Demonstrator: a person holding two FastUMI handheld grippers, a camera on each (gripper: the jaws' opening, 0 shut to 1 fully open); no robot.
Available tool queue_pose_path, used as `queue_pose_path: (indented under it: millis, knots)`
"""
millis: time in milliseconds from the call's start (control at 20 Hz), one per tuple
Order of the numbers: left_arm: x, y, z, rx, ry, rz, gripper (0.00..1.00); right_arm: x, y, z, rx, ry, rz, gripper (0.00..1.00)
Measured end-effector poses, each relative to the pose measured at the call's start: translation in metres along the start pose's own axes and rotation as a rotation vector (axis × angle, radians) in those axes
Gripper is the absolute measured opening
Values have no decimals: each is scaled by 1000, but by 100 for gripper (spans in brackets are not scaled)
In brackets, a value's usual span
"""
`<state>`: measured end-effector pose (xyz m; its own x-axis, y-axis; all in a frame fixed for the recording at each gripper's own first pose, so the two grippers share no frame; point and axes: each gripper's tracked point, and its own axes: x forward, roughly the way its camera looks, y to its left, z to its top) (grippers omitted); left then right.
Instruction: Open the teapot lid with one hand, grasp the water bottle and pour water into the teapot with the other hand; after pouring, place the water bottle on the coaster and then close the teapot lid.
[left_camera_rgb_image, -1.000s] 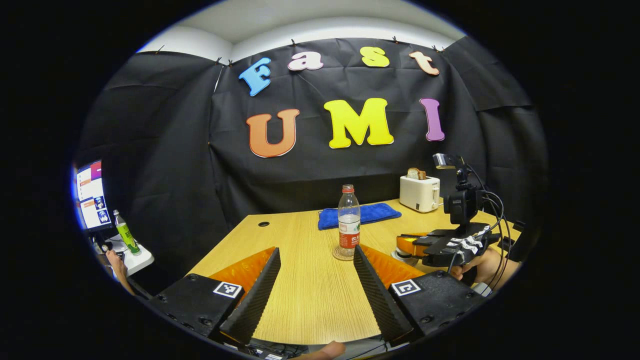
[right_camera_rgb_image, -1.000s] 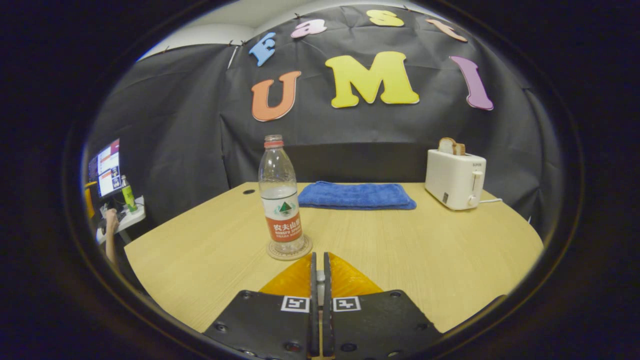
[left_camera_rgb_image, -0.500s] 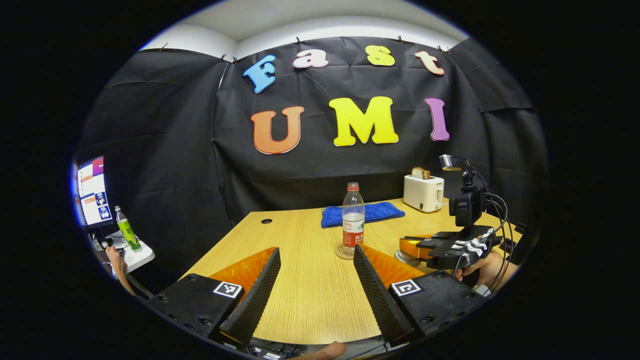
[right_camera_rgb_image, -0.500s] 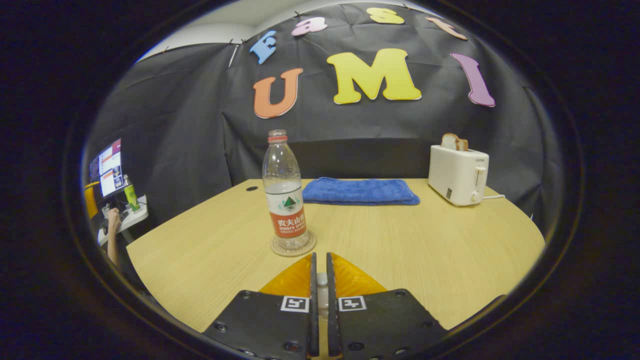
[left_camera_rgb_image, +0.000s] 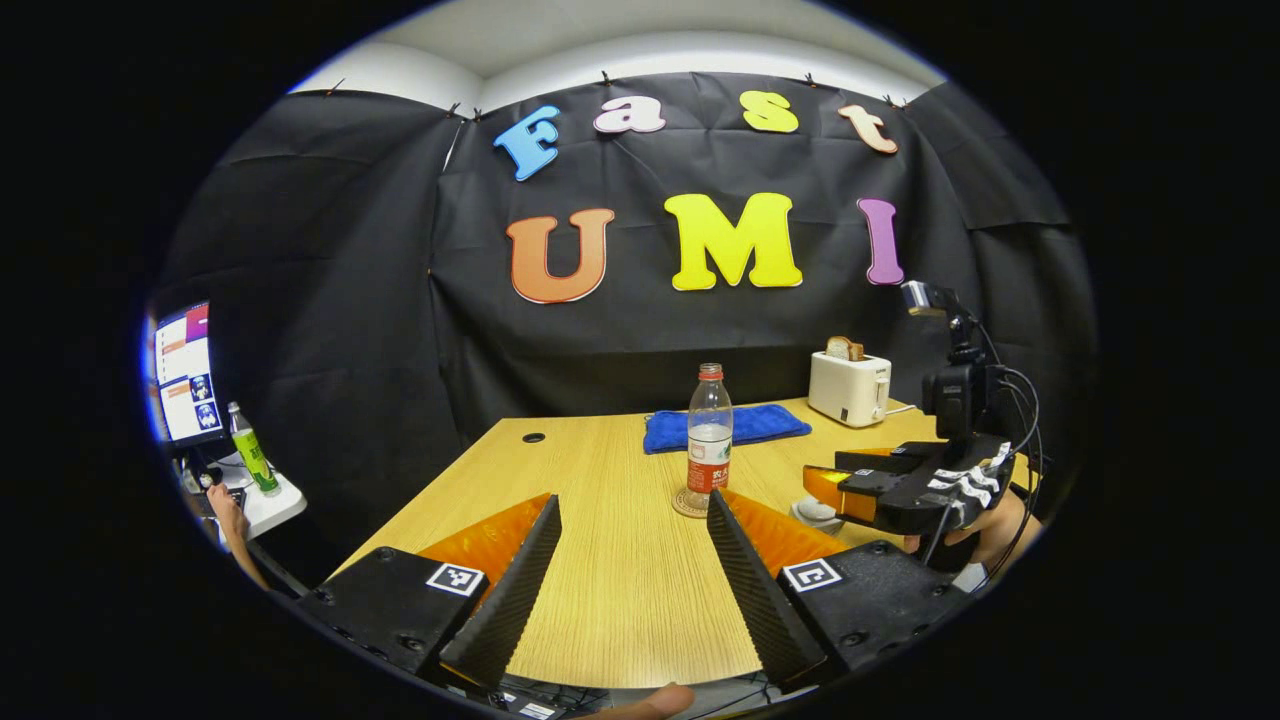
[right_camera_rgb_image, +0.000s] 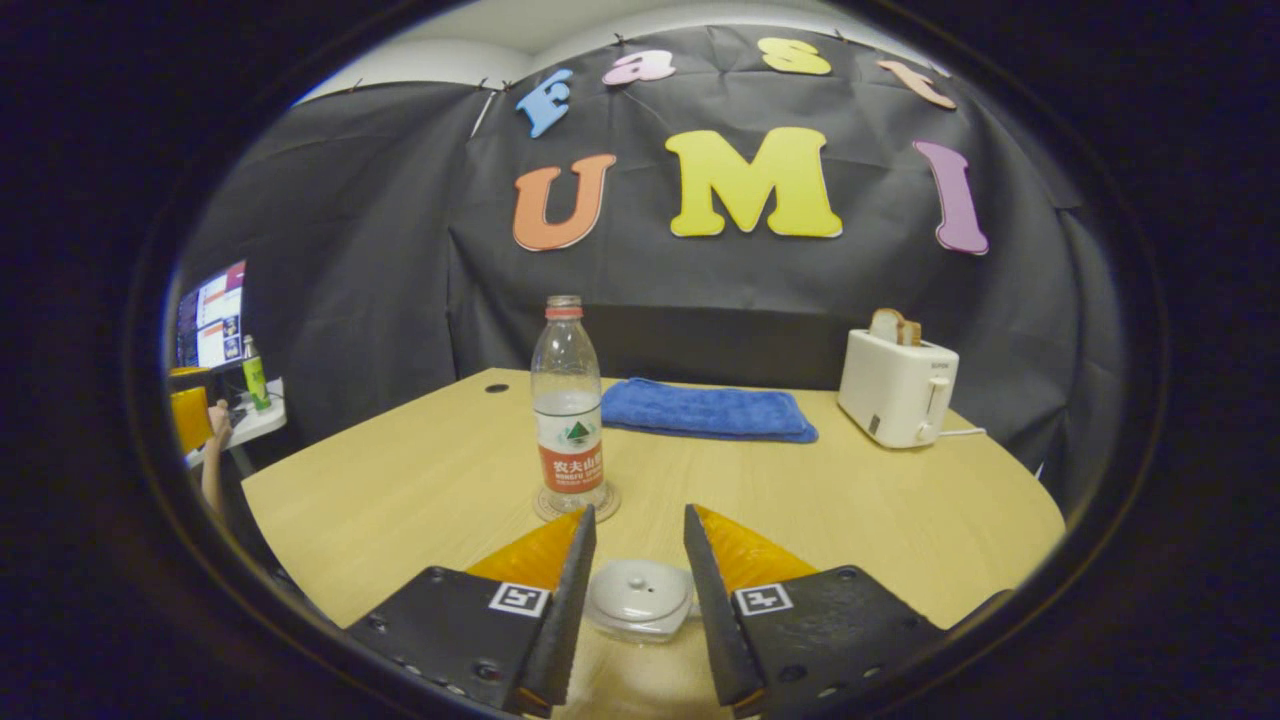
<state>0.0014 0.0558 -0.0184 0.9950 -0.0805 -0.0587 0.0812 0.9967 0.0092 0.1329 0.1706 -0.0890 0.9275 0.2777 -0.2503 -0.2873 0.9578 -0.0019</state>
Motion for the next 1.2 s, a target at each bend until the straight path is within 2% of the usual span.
queue_pose_path:
  millis: [200,250,300,550,600,800,950,1050,1200]
  knots:
    - [0,8,2,-15,-9,20,93,-28,5,21,-10,-44,10,79]
    - [0,7,2,-20,-7,19,93,-38,7,30,-7,-64,18,93]
    - [1,6,1,-22,-4,18,93,-47,4,38,-7,-87,15,97]
    - [-1,2,3,-15,-3,35,93,-99,-18,68,23,-166,-18,95]
    - [-1,-1,5,-24,-11,37,93,-111,-30,70,16,-170,-52,97]
    - [-7,-14,12,-39,-32,31,93,-148,-70,70,3,-190,-154,96]
    - [-12,-22,18,-19,-53,39,93,-172,-92,66,-1,-211,-183,96]
    - [-15,-30,21,-16,-66,39,93,-184,-104,63,-9,-223,-199,93]
    - [-18,-44,21,-30,-73,28,93,-199,-124,54,-19,-231,-245,95]
